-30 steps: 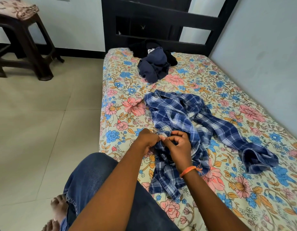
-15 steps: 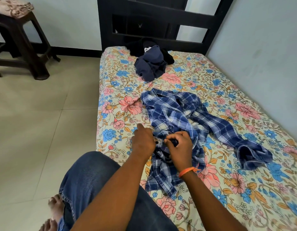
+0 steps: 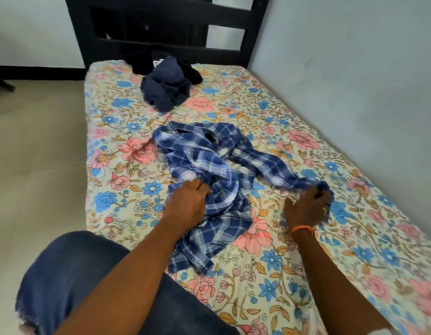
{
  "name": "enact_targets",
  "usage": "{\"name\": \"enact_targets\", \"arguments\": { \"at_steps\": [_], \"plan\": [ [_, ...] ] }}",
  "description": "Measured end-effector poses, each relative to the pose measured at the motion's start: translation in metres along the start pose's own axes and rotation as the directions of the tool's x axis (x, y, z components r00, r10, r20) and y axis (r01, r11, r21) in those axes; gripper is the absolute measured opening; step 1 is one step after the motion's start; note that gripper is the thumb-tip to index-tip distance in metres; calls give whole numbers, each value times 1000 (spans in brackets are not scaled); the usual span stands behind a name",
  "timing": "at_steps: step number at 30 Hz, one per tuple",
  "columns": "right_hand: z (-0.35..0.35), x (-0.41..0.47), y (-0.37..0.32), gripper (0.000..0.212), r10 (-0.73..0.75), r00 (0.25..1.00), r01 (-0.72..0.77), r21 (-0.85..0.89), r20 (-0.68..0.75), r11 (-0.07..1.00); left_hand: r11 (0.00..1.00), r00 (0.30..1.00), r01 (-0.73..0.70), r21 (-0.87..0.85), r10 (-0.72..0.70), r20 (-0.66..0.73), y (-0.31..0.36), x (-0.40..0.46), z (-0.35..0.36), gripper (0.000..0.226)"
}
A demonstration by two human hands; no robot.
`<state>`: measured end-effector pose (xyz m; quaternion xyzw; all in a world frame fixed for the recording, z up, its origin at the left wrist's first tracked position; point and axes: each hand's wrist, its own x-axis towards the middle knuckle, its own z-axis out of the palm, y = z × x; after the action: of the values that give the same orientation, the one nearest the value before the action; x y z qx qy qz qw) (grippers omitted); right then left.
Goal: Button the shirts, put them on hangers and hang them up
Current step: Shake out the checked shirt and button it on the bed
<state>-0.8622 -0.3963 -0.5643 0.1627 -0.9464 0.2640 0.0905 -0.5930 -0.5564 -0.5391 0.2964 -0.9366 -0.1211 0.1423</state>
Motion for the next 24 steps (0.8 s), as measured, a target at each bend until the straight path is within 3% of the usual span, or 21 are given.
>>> {"name": "enact_targets", "arguments": {
  "at_steps": [3, 5, 9, 11, 14, 16, 17, 19, 20, 21, 24],
  "plan": [
    [-6, 9, 13, 90, 66, 996, -56, 147, -63, 988, 1000, 1000, -7, 12, 7, -25, 4, -1, 1, 32],
    [-15, 18, 15, 88, 183, 983, -171, 276, -19, 946, 1000, 1000, 8, -11, -9, -22, 4, -2, 0, 32],
    [-28, 40, 12, 39, 240, 965, -259, 238, 108, 936, 999, 1000, -2, -32, 1, -31, 7, -4, -3, 29],
    [-34, 33, -6, 23, 143, 990, -138, 285, 3, 949, 997, 998, -9, -78, 4, -64, 11, -5, -5, 27],
    [-45, -11, -54, 7, -199, 968, 242, 346, -155, 907, 959, 988, 21, -283, -64, -141, 23, -7, -12, 18],
    [-43, -54, -74, 18, -443, 886, 459, 409, -139, 789, 799, 982, 102, -592, -176, -68, 38, -10, -17, 15],
    [-39, -76, -78, 19, -535, 839, 520, 424, -94, 742, 641, 973, 184, -746, -226, 46, 45, -12, -20, 21],
    [-34, -118, -81, 23, -654, 756, 574, 465, 15, 674, 344, 929, 351, -871, -242, 278, 54, -15, -21, 36],
    [-32, -133, -79, 29, -678, 734, 567, 507, 47, 649, 267, 910, 400, -877, -231, 345, 55, -15, -20, 39],
    [-31, -143, -77, 31, -673, 738, 542, 554, 45, 632, 220, 896, 429, -876, -222, 384, 53, -15, -20, 36],
    [-34, -146, -69, 38, -501, 865, 380, 693, -31, 613, 185, 886, 444, -876, -236, 399, 41, -15, -20, 10]
  ]
}}
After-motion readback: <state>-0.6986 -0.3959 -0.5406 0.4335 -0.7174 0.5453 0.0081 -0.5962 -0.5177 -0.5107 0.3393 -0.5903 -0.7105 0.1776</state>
